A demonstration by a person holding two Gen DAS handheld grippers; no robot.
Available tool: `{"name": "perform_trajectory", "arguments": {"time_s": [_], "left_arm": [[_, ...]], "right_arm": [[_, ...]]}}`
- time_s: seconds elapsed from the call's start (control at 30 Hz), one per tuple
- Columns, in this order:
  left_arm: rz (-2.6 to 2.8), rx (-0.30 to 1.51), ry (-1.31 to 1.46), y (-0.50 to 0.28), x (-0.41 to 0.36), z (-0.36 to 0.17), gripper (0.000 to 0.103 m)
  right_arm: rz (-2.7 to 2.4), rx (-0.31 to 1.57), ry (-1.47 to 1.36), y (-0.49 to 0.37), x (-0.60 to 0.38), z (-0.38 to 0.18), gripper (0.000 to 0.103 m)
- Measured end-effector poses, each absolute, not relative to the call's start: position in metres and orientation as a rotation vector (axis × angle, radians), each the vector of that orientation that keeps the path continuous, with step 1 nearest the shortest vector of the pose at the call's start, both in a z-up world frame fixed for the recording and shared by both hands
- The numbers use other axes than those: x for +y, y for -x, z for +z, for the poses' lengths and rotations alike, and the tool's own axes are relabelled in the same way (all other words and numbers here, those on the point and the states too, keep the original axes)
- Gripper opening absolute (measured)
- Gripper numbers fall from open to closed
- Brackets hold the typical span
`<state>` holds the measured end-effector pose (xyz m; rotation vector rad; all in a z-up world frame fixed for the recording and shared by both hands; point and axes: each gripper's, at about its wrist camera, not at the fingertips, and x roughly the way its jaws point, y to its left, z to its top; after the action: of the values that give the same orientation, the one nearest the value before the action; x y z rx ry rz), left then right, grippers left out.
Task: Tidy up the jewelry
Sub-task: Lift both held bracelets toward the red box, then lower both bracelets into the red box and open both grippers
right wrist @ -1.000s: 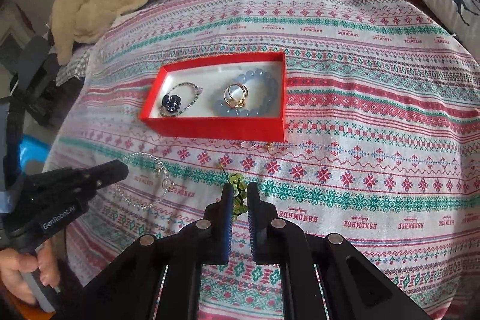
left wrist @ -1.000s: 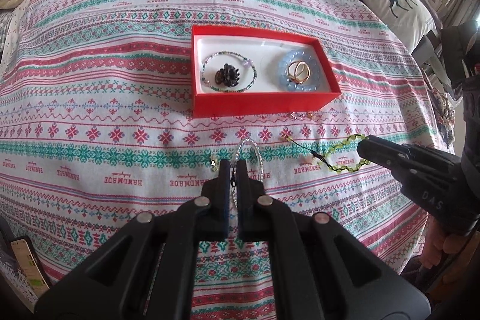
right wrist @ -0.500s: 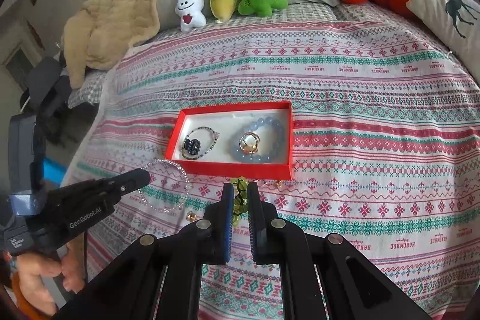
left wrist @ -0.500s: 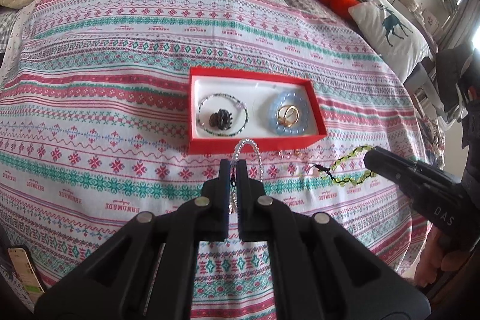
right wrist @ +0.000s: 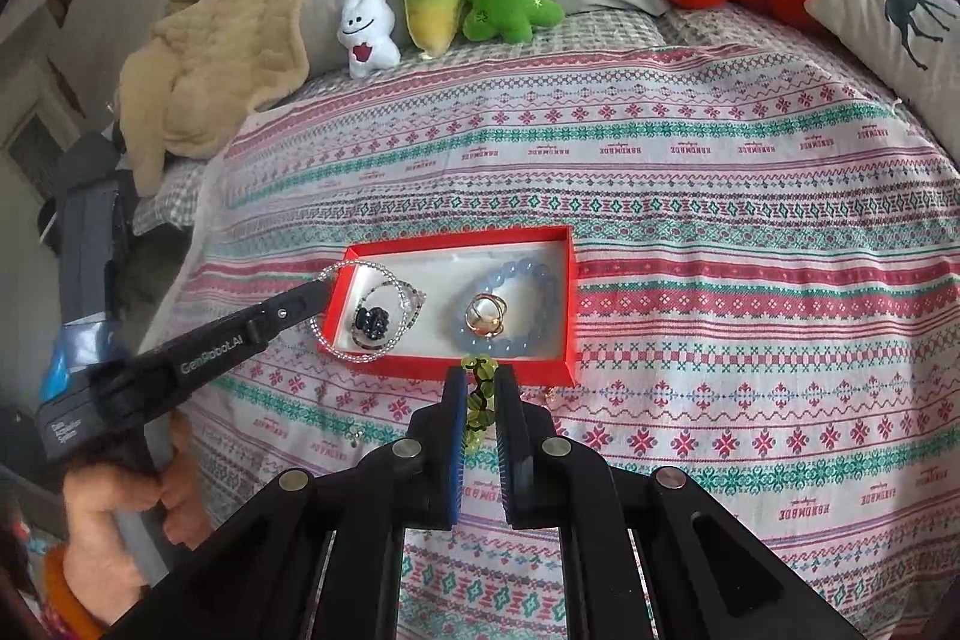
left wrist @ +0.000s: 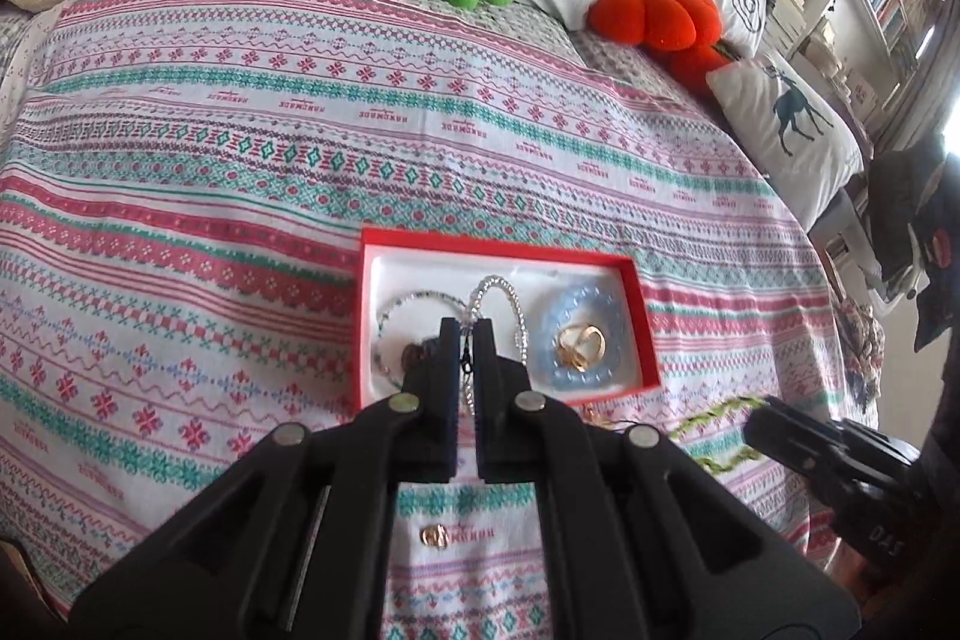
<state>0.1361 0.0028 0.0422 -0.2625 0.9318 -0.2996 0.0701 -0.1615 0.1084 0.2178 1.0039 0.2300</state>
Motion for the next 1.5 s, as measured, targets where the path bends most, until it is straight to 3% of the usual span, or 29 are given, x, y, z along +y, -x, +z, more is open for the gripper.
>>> {"name": "perform_trajectory", "arguments": {"time_s": [0.53,0.9,1.33,1.5], "left_arm": [[-0.212,0.916,0.204,-0.156,0.003,0.020,0.006],[-0.158,0.931,0.140,-0.147,0.022,0.029,0.032],[-0.164,0.988,0.112,-0.141,0.017,0.021,0.037],[-0.158,0.996,0.098,-0.141,0.015,0.020,0.049]], "right_arm": [[0.266,0.914,-0.232,-0.101,-0.145,0.120,0.009],[0.349,0.941,-0.217,-0.126,-0.105,0.101,0.009],[0.244,0.958,-0.103,-0.152,-0.120,0.071,0.010],[0.203,0.964,-0.133,-0.156,-0.131,0.067,0.013]]}}
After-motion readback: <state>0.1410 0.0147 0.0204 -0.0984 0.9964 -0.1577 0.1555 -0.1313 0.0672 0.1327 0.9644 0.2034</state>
